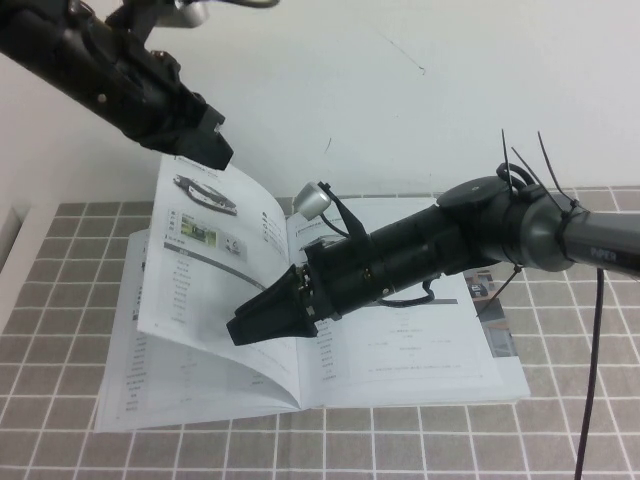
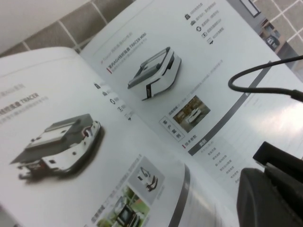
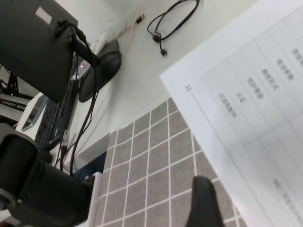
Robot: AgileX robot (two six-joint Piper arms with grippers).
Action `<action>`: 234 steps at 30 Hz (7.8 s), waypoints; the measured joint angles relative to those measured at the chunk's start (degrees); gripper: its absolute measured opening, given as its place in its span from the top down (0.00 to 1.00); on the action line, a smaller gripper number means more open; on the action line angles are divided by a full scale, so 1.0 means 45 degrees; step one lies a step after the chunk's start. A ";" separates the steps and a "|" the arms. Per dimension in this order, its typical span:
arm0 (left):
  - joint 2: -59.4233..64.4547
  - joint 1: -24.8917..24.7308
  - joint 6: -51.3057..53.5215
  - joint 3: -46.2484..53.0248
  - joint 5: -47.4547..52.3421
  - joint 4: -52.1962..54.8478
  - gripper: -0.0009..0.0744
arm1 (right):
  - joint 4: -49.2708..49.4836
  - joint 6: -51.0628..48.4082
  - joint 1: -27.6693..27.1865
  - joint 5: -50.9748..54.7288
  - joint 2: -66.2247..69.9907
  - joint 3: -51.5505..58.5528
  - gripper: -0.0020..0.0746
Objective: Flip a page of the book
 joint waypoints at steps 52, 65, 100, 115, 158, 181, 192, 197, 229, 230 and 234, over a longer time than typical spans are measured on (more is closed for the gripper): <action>0.2460 0.0052 -0.0561 0.0612 -0.0387 0.0402 0.99 | -1.1480 0.8374 -0.2068 -0.3543 -0.3769 -0.0774 0.97; -0.4604 0.0052 -0.0561 0.2060 0.0087 0.0996 0.99 | -1.2484 0.9199 -0.2263 -0.1957 -0.9387 -0.1011 0.97; -2.0132 0.0052 -0.1412 1.8746 -0.9362 0.1018 0.99 | -1.4167 1.0118 -0.2263 -1.2810 -2.3204 1.5594 0.97; -2.0132 0.0052 -0.1420 2.0913 -1.0607 0.0938 0.99 | -1.4145 1.0175 -0.2263 -1.3243 -2.3204 1.8684 0.98; -2.4024 0.0758 -0.4216 2.4570 -1.1624 0.5714 0.99 | -1.4145 1.0175 -0.2263 -1.1240 -2.3204 2.0034 0.98; -2.4024 0.0758 -0.4012 2.4570 -1.1595 0.5639 0.99 | -1.4145 1.0175 -0.2295 -1.1155 -2.3414 2.0034 0.98; -2.4024 0.0758 -0.3993 2.4570 -1.1566 0.5639 0.99 | -1.4021 1.0175 -0.6113 -1.0039 -2.8157 2.0034 0.98; -2.4024 0.0758 -0.3993 2.4570 -1.1566 0.5639 0.99 | -1.3995 1.0175 -0.7253 -0.9958 -2.9264 2.0034 0.98; -2.4024 0.0758 -0.3961 2.4547 -1.1566 0.5612 0.99 | -1.9829 1.8140 -0.7738 -1.0186 -2.9314 2.0893 0.98; -2.4024 0.0758 -0.3961 2.4547 -1.1566 0.5612 0.99 | -1.9883 1.8174 -0.7738 -1.0199 -2.9314 2.0893 0.98; -2.4024 0.0758 -0.3961 2.4547 -1.1566 0.5612 0.99 | -1.9951 1.8197 -0.7738 -1.0251 -2.9314 2.0920 0.98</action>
